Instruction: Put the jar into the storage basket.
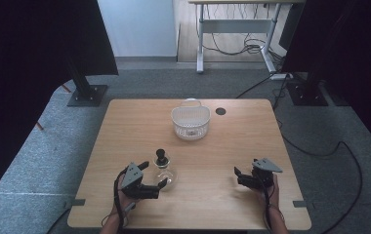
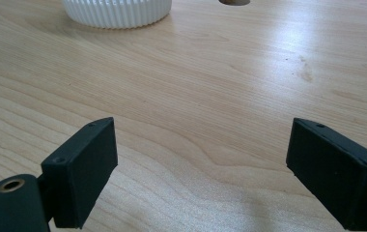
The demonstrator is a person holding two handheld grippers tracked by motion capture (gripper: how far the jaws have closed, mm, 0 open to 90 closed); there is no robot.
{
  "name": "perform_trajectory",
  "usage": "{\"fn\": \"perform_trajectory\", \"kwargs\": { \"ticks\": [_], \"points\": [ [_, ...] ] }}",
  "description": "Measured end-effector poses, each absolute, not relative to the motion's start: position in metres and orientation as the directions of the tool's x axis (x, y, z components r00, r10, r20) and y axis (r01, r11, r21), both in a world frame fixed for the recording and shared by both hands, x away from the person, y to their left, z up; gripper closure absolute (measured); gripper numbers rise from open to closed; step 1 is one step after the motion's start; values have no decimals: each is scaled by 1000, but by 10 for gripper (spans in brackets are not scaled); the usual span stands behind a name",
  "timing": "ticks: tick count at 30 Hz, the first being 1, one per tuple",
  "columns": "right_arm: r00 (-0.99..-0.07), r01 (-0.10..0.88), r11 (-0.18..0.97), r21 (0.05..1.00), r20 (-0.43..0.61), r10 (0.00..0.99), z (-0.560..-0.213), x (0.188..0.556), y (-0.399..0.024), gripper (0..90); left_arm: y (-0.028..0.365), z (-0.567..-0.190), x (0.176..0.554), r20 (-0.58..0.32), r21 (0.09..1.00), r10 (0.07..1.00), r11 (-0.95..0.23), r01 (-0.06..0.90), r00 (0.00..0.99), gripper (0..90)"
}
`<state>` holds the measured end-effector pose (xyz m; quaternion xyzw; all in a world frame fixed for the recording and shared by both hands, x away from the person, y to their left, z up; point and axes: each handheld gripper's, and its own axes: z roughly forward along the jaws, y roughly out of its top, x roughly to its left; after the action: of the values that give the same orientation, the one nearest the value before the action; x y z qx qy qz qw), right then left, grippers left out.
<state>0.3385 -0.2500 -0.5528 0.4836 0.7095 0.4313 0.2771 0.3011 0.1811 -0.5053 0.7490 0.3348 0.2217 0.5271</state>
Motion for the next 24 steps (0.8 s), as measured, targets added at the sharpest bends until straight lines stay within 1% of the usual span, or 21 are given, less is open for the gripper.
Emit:
{"fn": "perform_trajectory", "kwargs": {
  "ticks": [9, 17, 24],
  "points": [
    [-380, 448, 165, 879, 20, 925, -553, 339, -249, 104, 179, -507, 310, -61, 940, 751, -179, 292, 657, 42],
    [-381, 445, 170, 879, 14, 924, -553, 338, -249, 104, 174, -507, 317, -63, 938, 767, -173, 299, 639, 64],
    [-380, 444, 173, 879, 10, 925, -553, 338, -249, 103, 167, -508, 322, -63, 937, 768, -175, 303, 637, 110]
  ]
}}
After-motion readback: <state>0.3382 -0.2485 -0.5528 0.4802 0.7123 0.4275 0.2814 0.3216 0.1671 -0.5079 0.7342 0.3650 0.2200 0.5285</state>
